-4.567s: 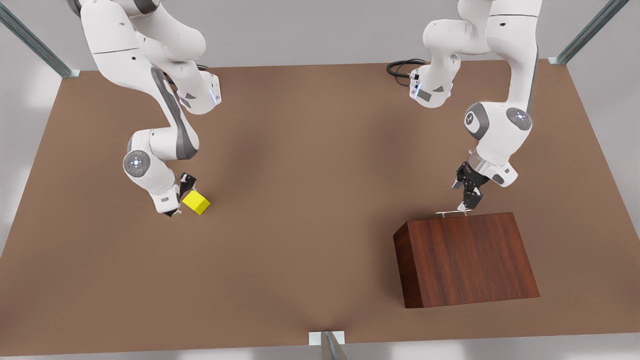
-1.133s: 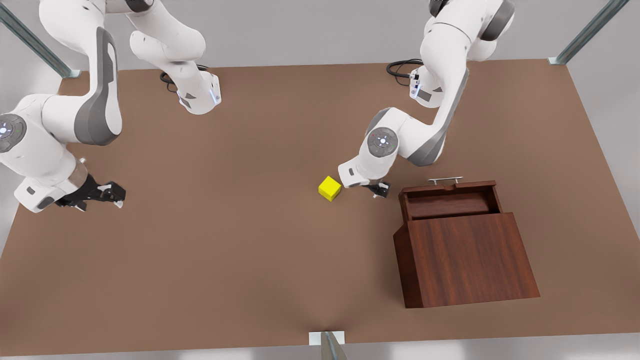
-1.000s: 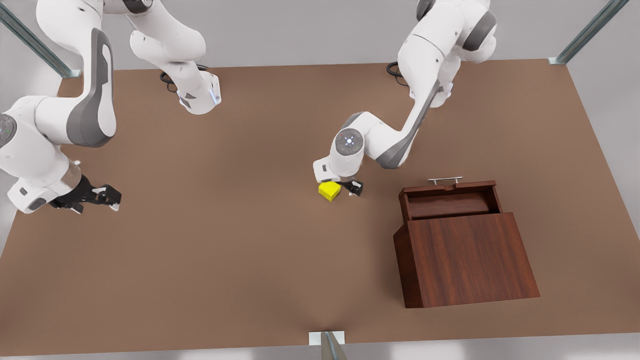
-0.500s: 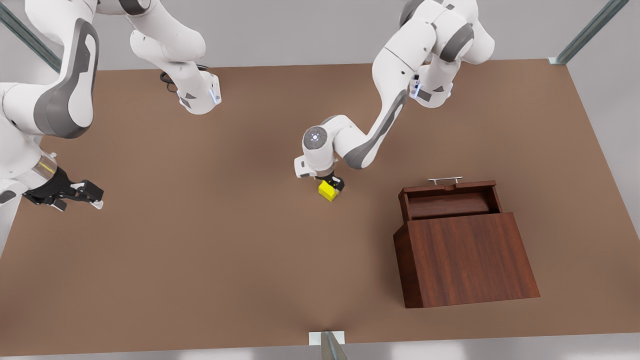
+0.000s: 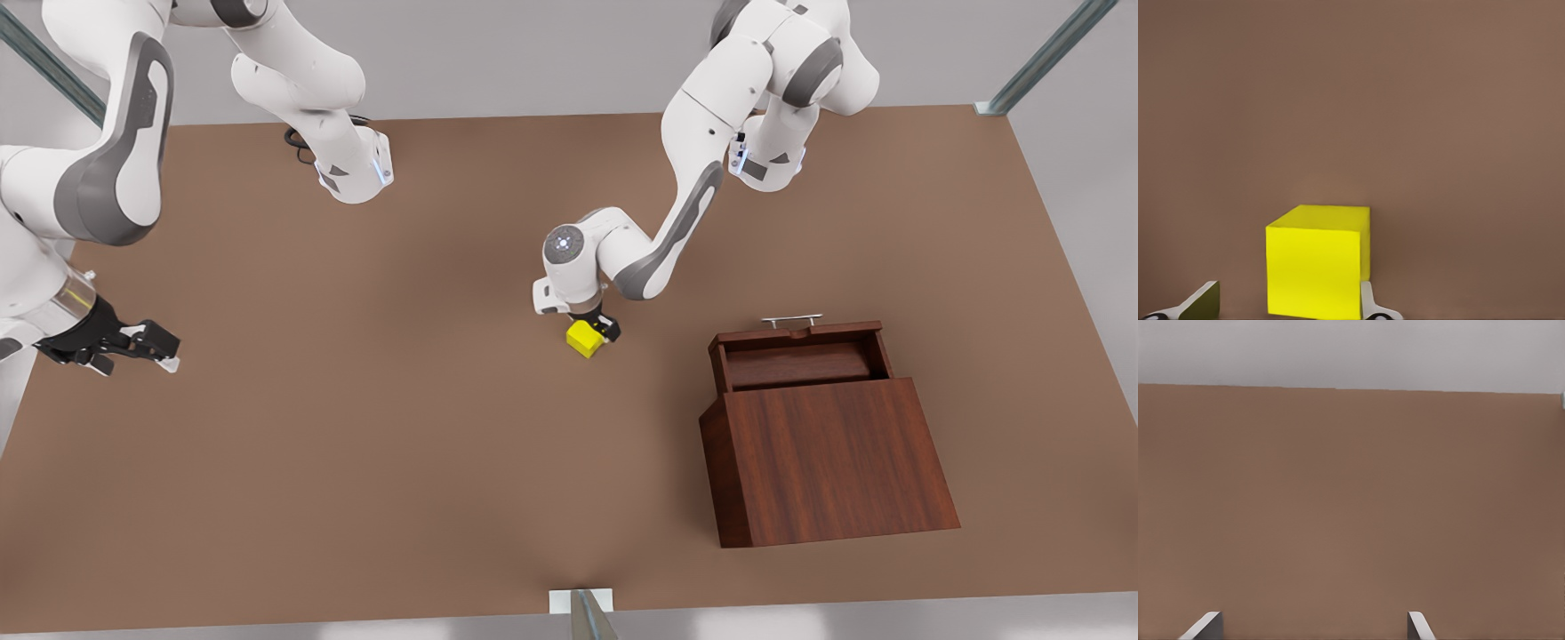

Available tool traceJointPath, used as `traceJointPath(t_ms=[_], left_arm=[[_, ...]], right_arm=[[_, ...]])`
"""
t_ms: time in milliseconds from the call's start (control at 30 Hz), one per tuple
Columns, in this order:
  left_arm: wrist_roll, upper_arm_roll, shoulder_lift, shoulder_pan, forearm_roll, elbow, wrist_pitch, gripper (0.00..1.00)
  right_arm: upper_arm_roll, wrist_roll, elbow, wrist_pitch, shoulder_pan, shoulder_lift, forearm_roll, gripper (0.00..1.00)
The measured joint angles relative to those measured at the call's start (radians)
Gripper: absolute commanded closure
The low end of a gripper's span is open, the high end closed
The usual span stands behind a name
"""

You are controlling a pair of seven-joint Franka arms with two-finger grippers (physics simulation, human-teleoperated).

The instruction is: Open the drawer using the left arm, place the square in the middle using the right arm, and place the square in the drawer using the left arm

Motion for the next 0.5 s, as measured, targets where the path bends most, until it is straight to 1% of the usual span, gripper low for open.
traceJointPath(t_ms=[300,500], left_arm=[[-0.015,-0.001,0.006,-0.002,0.01,0.001,0.027,0.0],[-0.028,-0.001,0.019,-0.003,0.005,0.003,0.05,0.0]], right_arm=[[0.006,-0.003,0.011,0.0,0.014,0.01,-0.003,0.0],[0.009,-0.001,0.048,-0.084,0.017,0.009,0.003,0.0]])
